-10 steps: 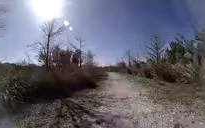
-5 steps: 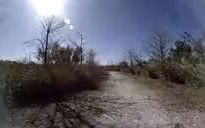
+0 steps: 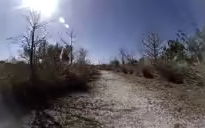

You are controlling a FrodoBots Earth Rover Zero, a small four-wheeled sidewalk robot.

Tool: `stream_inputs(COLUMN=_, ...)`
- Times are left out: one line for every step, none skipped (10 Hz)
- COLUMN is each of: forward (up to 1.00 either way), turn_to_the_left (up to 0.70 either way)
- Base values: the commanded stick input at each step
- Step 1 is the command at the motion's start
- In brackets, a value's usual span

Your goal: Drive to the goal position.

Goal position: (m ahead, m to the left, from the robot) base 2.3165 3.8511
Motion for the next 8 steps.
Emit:
stream_inputs(forward=0.63, turn_to_the_left=-0.28)
stream_inputs(forward=0.61, turn_to_the_left=-0.27)
stream_inputs(forward=0.58, turn_to_the_left=-0.40)
stream_inputs(forward=0.54, turn_to_the_left=-0.52)
stream_inputs(forward=0.56, turn_to_the_left=-0.41)
stream_inputs(forward=0.58, turn_to_the_left=-0.30)
stream_inputs(forward=0.60, turn_to_the_left=-0.19)
stream_inputs(forward=0.62, turn_to_the_left=-0.08)
